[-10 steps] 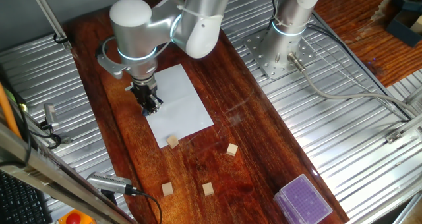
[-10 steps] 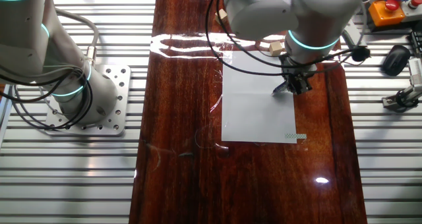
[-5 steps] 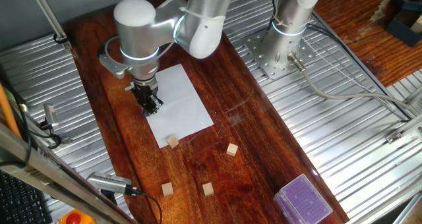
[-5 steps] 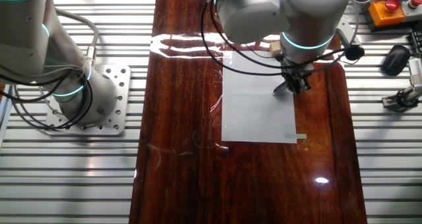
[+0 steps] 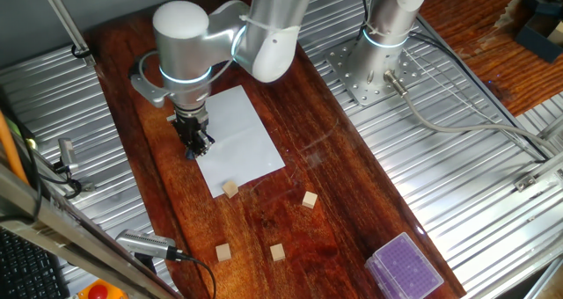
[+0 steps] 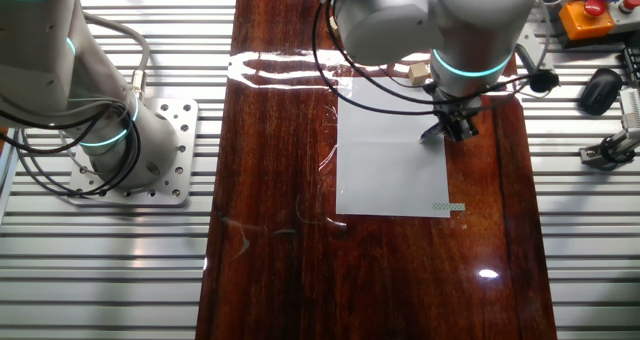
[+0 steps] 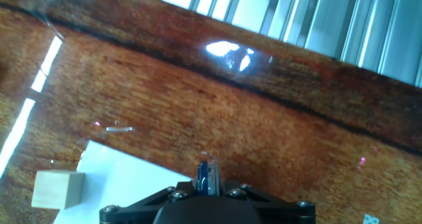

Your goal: Use the correction tape on paper

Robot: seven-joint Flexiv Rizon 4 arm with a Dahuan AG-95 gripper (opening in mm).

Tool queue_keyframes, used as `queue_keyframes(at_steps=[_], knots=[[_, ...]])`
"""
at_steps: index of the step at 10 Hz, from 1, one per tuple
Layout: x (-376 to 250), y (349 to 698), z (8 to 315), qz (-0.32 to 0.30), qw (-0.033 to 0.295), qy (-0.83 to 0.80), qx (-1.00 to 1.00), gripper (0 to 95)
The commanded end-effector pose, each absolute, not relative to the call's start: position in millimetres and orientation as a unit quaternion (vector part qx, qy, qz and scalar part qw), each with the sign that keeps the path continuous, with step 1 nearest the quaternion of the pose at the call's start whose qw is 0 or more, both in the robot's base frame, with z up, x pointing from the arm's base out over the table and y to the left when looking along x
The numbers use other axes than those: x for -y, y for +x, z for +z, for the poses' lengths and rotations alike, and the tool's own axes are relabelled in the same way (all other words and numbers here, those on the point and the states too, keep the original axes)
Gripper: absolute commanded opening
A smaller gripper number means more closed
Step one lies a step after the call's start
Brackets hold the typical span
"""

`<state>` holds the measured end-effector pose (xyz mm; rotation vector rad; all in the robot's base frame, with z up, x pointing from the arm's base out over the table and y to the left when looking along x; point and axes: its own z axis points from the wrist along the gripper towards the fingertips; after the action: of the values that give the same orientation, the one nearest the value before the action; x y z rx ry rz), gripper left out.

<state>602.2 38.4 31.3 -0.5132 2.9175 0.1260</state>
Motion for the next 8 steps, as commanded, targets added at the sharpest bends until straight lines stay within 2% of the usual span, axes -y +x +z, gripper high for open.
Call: queue_keyframes(at_steps=[1,2,5,8], knots=[[-39.3,603.4,31.0,0.042,0.093,-0.172,-0.98,0.0],[-40.3,604.1,30.2,0.043,0.093,-0.171,-0.98,0.0],[-41.4,602.7,38.4,0.034,0.034,-0.166,-0.985,0.0],[-41.6,602.2,39.7,0.038,0.019,-0.164,-0.985,0.0]])
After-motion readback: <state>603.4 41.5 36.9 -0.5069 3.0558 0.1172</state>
